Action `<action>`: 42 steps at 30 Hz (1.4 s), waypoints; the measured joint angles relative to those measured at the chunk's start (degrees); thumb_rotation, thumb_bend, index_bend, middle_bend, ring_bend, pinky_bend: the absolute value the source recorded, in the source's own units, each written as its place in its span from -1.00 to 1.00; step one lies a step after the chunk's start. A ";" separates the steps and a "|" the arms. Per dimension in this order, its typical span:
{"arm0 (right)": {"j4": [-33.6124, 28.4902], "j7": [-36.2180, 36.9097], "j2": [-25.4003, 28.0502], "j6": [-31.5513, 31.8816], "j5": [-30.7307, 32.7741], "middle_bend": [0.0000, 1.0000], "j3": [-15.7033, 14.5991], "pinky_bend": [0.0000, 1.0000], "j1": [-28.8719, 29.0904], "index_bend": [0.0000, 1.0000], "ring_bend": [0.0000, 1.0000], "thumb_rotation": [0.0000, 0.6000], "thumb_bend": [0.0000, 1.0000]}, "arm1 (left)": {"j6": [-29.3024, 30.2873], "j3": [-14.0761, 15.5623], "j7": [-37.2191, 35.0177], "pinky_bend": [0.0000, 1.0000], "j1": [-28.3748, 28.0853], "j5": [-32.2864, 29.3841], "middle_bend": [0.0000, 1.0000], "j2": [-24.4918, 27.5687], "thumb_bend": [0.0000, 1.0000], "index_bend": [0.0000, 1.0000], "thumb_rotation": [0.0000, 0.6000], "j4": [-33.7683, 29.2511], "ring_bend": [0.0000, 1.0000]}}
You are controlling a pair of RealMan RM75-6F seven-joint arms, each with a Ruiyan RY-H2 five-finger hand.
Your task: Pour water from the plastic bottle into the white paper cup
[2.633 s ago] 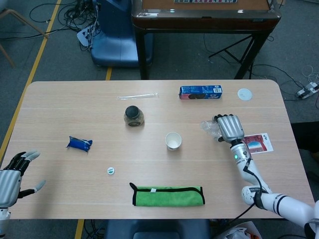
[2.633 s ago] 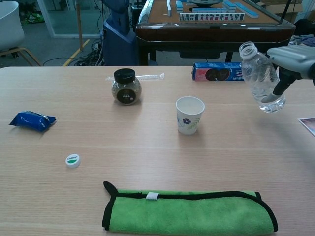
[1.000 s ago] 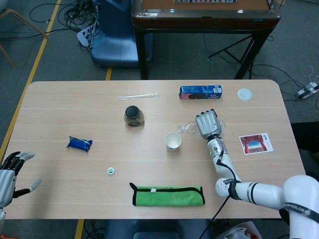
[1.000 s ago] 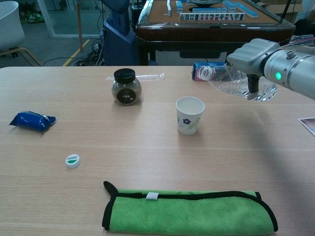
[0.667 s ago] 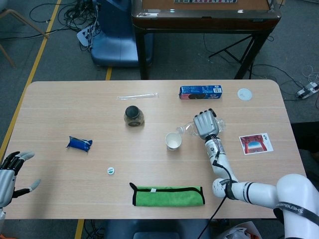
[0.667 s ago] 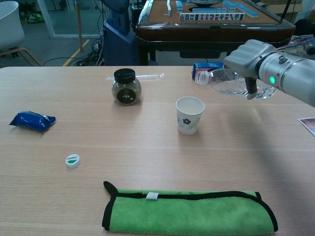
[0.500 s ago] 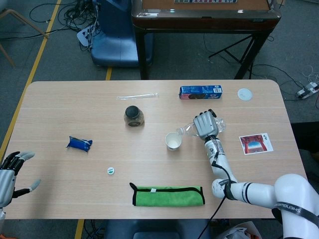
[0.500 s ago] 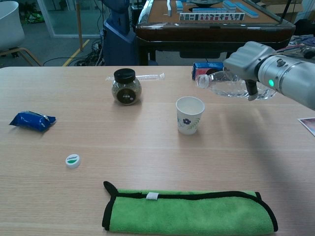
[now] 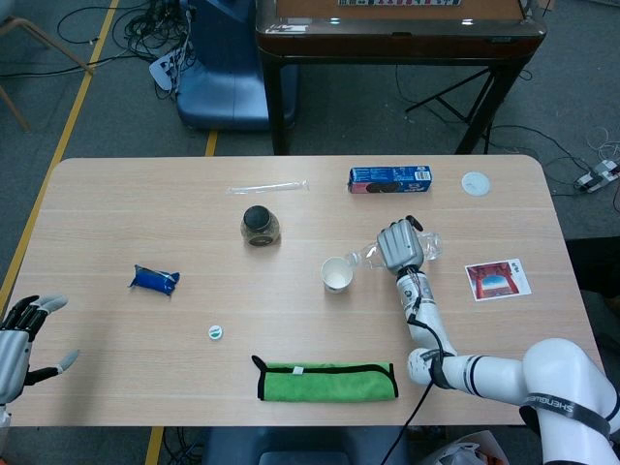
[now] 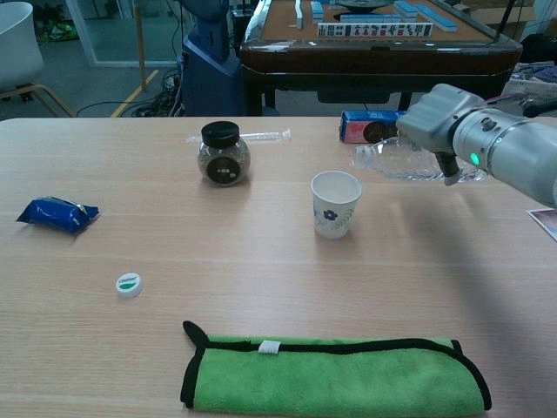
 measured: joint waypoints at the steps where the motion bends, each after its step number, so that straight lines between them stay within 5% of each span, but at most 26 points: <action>1: 0.15 -0.35 -0.11 0.09 0.07 0.21 -0.06 -0.09 0.07 0.23 -0.11 1.00 -0.44 | 0.02 -0.01 -0.04 -0.03 0.01 -0.02 -0.52 0.01 -0.73 -0.50 1.00 -0.01 -0.69; 42: -0.10 -11.43 -2.05 5.15 0.41 0.21 -0.79 -0.08 2.08 0.23 -0.11 1.00 -0.43 | -0.03 0.14 0.37 -0.03 0.05 0.33 -0.52 -0.07 -0.73 -0.50 1.00 0.04 -0.69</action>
